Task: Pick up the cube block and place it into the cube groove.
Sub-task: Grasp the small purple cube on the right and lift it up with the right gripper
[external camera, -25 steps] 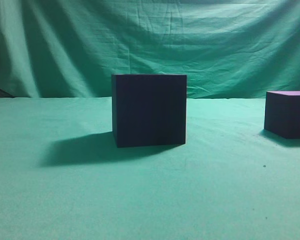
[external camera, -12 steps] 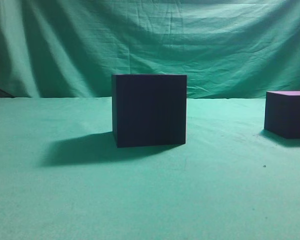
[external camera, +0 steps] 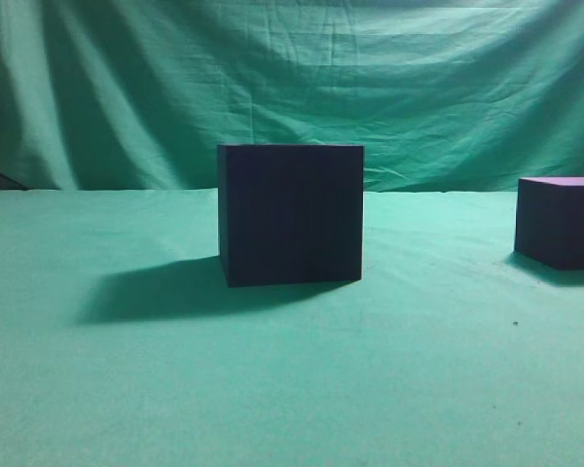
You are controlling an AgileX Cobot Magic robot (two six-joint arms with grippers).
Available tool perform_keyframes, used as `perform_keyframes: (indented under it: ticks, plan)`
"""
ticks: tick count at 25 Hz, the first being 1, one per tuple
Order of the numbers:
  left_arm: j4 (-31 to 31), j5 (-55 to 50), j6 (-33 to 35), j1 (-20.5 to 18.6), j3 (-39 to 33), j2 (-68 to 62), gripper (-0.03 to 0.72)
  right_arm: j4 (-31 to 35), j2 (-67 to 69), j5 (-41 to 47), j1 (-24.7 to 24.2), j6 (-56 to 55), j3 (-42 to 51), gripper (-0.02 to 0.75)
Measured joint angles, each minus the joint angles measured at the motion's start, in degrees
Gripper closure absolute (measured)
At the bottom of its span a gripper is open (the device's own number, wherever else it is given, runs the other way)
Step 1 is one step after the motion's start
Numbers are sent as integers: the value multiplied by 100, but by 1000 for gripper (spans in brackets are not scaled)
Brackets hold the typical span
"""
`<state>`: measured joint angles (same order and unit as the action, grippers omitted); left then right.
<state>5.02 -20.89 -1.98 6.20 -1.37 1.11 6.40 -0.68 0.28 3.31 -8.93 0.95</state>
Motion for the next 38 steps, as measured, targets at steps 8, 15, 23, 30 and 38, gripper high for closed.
perform_keyframes:
  ticks: [8,15,23,30,38]
  plan:
    - [0,0,0,0,0,0,688,-35,1803,1615,0,185,-1829,664]
    - [0,0,0,0,0,0,688,241,3264,2309,48,630,-2625,664]
    - [0,0,0,0,0,0,688,276,5441,4388,855,1766,-4154,664]
    - [0,0,0,0,0,0,688,276,7302,5122,1004,1654,-5282,664]
    - [0,0,0,0,0,0,688,67,8664,5507,1340,1618,-6337,664]
